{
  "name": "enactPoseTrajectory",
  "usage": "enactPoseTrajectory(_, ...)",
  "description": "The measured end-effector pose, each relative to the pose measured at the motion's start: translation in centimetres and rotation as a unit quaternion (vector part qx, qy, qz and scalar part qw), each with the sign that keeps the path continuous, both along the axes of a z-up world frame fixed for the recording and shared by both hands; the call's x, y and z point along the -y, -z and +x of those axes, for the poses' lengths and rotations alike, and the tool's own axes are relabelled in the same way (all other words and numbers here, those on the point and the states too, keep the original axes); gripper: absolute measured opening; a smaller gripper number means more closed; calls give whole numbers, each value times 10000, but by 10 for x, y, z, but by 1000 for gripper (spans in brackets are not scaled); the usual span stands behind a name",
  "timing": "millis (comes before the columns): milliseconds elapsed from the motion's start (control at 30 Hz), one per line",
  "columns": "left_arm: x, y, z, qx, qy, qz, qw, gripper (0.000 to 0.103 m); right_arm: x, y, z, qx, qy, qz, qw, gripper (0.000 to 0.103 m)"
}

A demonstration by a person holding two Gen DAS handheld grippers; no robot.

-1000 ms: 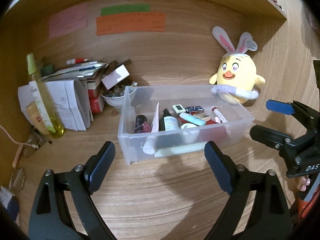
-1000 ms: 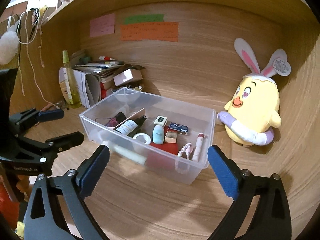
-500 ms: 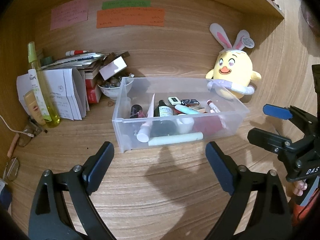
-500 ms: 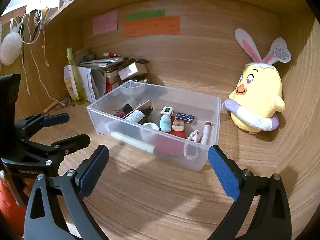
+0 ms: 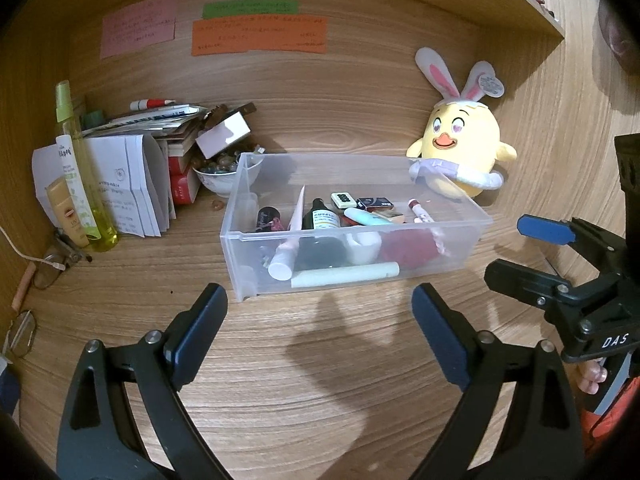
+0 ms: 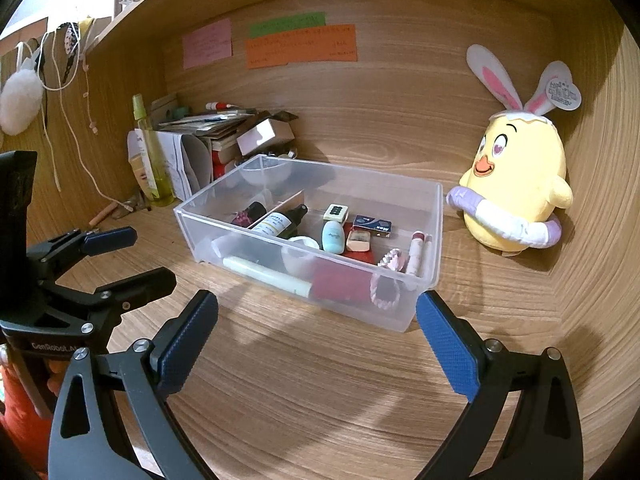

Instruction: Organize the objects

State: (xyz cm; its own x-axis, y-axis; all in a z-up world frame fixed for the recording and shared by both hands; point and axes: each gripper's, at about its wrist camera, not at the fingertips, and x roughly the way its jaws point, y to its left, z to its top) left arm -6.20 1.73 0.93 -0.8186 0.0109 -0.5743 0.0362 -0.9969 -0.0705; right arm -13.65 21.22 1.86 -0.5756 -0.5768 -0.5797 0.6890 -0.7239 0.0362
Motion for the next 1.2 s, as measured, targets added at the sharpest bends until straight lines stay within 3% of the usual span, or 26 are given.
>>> enactPoseTrajectory(1200,-4,-5,6,-133,16,-108,9999,96,2,-2,2,-22,-16,-4,10000,99)
